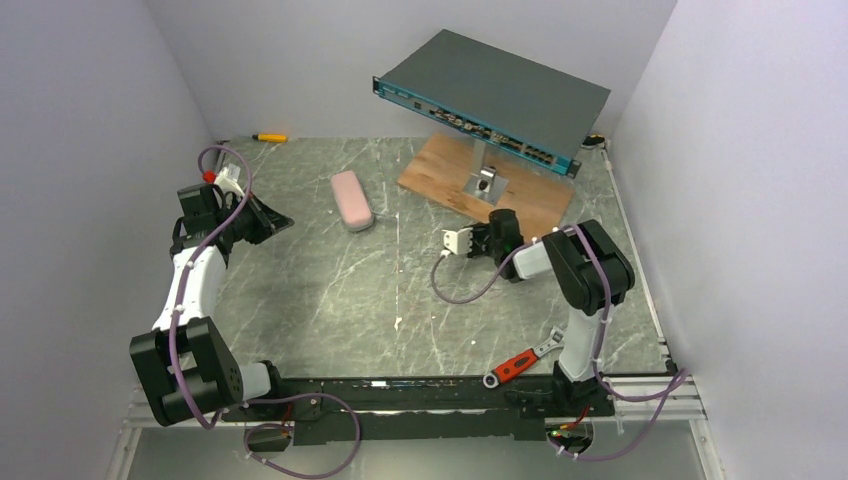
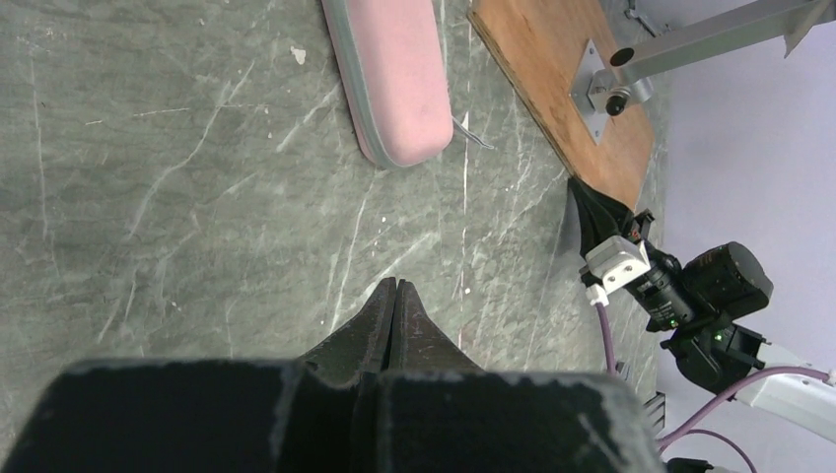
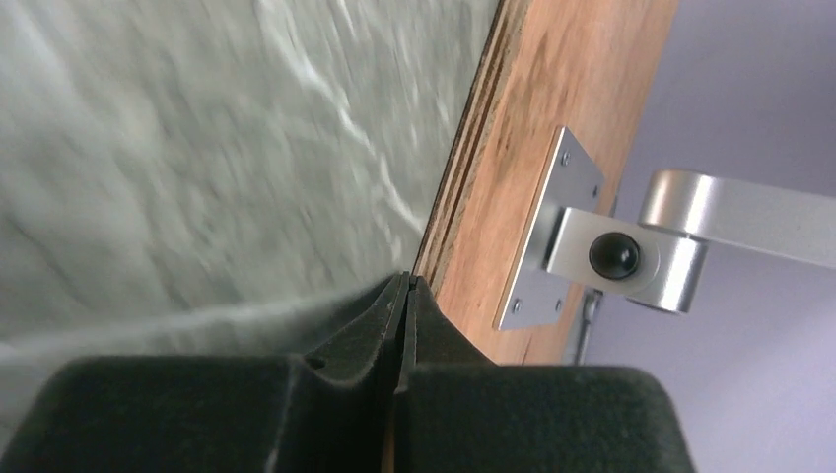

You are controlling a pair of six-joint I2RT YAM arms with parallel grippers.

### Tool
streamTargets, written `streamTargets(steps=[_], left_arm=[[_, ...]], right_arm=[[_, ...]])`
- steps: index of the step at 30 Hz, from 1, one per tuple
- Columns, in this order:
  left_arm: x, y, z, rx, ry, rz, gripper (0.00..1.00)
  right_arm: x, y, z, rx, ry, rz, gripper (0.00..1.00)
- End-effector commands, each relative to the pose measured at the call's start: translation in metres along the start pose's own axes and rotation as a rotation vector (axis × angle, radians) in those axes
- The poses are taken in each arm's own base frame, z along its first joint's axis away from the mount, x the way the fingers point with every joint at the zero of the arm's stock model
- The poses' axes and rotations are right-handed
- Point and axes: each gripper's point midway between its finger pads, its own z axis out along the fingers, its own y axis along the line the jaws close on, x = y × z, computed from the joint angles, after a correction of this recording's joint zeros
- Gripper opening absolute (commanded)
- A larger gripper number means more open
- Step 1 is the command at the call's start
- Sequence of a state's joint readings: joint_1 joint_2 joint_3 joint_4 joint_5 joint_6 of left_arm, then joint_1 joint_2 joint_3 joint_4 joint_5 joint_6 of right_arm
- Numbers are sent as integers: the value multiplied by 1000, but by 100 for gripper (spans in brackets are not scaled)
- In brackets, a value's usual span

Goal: Open the umbrella

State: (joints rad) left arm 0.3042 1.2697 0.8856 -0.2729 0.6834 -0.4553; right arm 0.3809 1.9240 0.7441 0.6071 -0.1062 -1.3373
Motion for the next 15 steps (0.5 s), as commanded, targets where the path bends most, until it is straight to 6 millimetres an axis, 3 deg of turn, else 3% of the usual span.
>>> streamTargets(steps=[1,11,15], left_arm=[[-16,-10,-5,29,-36,69,0],[-11,-8,-4,36,-27,103,0],[-8,-7,-3,40,-3,137,0]], right_arm=[[273,22,-151,3,1083,69,0],[317,25,-174,7,1161,71,0],[313,24,-176,11,1150,79,0]])
